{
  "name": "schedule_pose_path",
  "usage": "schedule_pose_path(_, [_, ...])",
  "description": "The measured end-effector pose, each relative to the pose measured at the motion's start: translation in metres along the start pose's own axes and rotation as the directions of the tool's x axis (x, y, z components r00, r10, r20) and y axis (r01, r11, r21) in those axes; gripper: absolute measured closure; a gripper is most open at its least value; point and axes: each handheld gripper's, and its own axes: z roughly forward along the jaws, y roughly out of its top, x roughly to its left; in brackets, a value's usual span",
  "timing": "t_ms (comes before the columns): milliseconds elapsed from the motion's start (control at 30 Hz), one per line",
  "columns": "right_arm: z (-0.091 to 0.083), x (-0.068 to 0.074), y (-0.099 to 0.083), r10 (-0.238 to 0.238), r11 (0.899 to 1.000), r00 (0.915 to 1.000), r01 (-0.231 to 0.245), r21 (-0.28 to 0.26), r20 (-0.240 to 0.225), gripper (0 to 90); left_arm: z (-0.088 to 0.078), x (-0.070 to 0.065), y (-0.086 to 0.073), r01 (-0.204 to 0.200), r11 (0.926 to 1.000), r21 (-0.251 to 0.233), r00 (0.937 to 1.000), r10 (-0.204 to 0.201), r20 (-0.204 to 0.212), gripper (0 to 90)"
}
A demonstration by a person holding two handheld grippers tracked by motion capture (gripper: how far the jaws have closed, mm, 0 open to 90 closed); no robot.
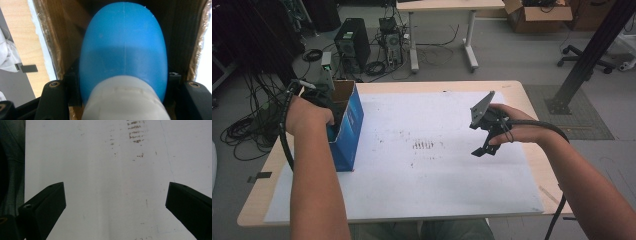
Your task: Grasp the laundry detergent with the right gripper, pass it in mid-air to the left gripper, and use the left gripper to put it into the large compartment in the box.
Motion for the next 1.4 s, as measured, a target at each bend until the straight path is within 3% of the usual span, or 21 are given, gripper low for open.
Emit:
schedule_pose_path(400, [0.0,0.0,-0.001,0.001,1.0,1.0,-0.001,-0.003,0.002,3.0,0.01,-0.001,0.001,-0.008,0.9999,0.008,1.0,0.008,-0.002,38.2])
schedule_pose_path(1100, [0.0,0.002,-0.004,0.009,1.0,1.0,-0.009,-0.006,0.004,3.0,0.011,0.0,0.0,-0.009,0.9999,-0.009,0.9999,0.009,0.01,37.5])
schedule_pose_path(1400, [0.001,0.002,-0.005,0.009,1.0,1.0,-0.009,-0.007,0.002,3.0,0.01,0.0,-0.001,-0.008,0.9998,-0.016,0.9999,0.008,0.011,29.5])
